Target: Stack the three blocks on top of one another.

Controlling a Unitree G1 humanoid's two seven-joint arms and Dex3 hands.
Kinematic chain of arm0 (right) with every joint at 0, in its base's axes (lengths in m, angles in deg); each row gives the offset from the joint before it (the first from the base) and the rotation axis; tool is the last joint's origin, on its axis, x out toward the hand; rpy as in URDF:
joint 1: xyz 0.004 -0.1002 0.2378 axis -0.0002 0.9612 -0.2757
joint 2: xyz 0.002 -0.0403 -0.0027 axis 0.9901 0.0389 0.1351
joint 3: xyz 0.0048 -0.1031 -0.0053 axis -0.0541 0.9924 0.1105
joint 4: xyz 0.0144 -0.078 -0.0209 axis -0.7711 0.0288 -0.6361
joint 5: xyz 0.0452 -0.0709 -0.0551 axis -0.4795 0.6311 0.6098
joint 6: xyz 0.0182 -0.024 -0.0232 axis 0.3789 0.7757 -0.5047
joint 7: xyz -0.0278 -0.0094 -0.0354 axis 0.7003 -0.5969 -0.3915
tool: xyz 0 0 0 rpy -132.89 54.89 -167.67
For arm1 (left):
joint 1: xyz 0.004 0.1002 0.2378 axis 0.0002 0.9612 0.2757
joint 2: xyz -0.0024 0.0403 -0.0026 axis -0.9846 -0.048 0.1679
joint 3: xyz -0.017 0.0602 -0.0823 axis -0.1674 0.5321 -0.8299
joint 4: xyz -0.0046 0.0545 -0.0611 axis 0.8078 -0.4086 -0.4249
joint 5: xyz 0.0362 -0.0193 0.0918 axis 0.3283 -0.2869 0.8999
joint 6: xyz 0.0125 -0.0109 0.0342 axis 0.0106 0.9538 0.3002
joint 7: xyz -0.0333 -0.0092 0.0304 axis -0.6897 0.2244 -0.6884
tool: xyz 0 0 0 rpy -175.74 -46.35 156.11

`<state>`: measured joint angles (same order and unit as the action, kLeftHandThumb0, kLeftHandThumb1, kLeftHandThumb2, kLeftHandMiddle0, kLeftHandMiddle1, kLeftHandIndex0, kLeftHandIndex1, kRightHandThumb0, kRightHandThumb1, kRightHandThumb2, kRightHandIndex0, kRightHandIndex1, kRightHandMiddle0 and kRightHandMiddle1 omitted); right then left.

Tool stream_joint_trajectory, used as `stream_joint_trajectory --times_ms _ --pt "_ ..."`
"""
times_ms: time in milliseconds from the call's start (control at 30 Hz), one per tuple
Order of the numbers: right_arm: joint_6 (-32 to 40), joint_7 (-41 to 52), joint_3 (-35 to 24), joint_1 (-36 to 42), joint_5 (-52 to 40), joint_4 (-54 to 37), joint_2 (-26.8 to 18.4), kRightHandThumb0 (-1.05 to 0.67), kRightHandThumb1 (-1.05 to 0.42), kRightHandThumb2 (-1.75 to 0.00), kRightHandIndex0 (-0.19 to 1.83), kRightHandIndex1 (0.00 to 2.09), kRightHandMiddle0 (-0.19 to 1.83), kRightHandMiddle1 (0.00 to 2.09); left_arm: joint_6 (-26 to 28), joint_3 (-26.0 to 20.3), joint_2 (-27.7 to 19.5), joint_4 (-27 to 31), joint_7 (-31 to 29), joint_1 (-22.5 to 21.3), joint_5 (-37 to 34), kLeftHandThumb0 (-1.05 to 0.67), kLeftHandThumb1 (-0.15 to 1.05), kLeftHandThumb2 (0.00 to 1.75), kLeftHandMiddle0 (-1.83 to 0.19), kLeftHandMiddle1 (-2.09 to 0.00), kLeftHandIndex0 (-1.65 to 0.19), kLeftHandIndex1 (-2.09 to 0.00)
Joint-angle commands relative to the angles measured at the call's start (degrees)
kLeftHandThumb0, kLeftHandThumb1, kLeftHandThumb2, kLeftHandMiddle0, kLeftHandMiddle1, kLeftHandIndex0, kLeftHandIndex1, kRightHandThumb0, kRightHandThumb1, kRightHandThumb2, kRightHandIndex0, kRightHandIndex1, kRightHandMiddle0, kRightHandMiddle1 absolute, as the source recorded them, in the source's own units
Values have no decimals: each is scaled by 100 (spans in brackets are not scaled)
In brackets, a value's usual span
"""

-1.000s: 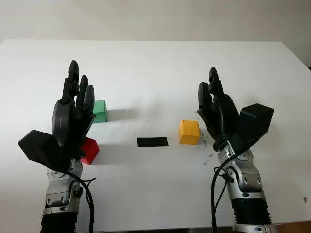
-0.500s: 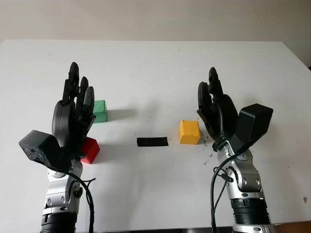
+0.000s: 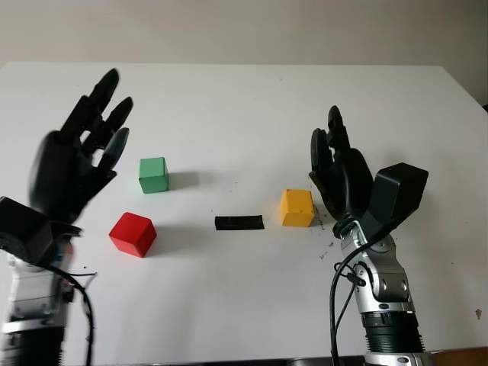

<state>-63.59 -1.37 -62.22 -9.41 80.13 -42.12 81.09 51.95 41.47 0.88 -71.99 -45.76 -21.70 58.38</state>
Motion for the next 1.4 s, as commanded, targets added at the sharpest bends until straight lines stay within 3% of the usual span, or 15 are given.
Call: stream_joint_trajectory --times_ms 0,200,333,700,1133,1367 --pt "-49 -17 18 -73 27 -107 -19 -67 -105 -59 -19 0 -19 0 36 -138 -561 317 -245 159 249 -68 105 14 -38 -3 -43 -8" --pt "-55 25 32 -121 63 -72 -54 -67 -105 -62 -19 0 -19 0 340 -289 -1368 820 -814 465 530 -67 101 6 -19 -1 -43 -6" --pt "-40 42 27 -126 76 -77 -71 -66 -105 -62 -19 0 -19 0 515 -318 -1801 993 -1195 564 700 -66 93 3 -11 -2 -48 -7" --pt "-49 59 22 -126 128 -85 -86 -69 -105 -61 -19 0 -19 0 329 -124 -2786 1072 -2284 554 985 -86 95 6 -1 -3 -54 -8" --pt "-17 45 -12 -87 102 -138 -76 -69 -105 -60 -19 0 -19 0 217 -112 -2978 1247 -2804 633 950 -86 89 4 -1 -5 -56 -8" --pt "-31 92 -59 -87 67 -118 -119 -68 -105 -60 -19 0 -19 0 136 -41 -2856 1350 -2682 818 1148 -89 89 6 1 -5 -54 -6"
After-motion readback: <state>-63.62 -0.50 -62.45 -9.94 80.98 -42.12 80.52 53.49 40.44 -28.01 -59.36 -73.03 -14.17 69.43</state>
